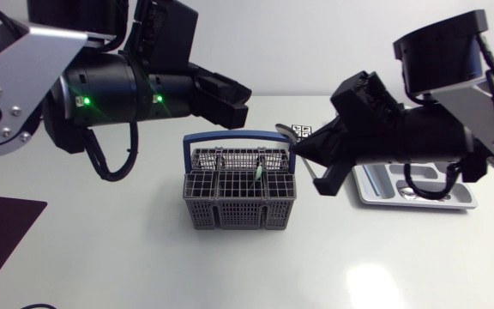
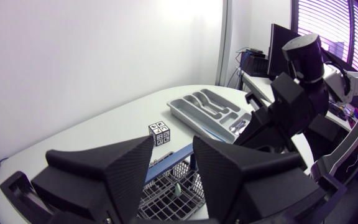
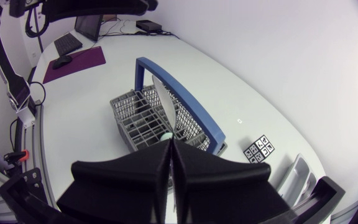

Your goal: Transfer all utensils from the basket to the drawer tray.

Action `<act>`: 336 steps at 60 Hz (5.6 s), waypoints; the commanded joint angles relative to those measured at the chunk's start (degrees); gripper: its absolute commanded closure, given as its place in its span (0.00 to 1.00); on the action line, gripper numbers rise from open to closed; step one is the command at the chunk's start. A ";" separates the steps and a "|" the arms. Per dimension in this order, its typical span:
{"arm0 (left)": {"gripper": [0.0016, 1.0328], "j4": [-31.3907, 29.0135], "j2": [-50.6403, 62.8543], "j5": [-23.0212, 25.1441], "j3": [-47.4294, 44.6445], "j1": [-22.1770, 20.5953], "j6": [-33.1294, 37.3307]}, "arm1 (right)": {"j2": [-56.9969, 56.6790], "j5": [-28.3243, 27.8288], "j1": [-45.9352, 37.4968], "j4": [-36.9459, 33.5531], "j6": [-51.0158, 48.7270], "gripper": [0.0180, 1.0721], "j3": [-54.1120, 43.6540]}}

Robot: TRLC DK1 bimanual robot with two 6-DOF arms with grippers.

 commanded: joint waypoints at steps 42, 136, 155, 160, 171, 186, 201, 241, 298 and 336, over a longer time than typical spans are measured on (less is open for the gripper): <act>0.52 -6.56 13.16 0.77 -1.09 -1.32 7.47 | 10.88 -13.43 -42.28 -18.03 -51.34 0.95 -0.92; 0.68 3.81 24.32 -5.56 -2.59 -3.60 0.00 | 18.18 0.46 -51.25 5.52 -66.02 0.18 -6.37; 0.77 6.01 25.11 -6.96 -3.47 -4.48 -0.71 | 14.31 0.46 -48.79 5.79 -64.53 0.18 -10.24; 0.85 6.45 25.02 -6.96 -3.55 -4.48 -0.97 | 13.96 0.37 -48.70 5.79 -64.44 0.18 -10.59; 0.95 6.62 24.50 -6.96 -4.34 -4.22 -1.23 | 13.17 0.37 -48.70 5.96 -64.44 0.18 -10.85; 0.97 7.85 21.68 -5.20 -6.10 -4.13 -1.59 | 12.99 0.37 -48.61 6.05 -64.44 0.18 -11.47; 0.97 10.58 17.11 -0.37 -8.83 -3.16 -2.73 | 12.11 0.37 -48.17 6.05 -64.44 0.18 -12.34; 0.97 11.98 10.26 12.29 -8.56 0.88 -7.12 | 4.11 0.37 -41.32 2.01 -58.20 0.17 -15.16; 0.97 -10.43 2.70 36.02 1.46 6.06 -2.38 | -7.66 -11.67 -5.37 -11.26 -15.84 0.14 -1.36; 0.97 -16.05 4.19 45.95 1.98 3.51 1.40 | -2.92 -16.50 8.43 -7.05 -7.22 0.56 -0.22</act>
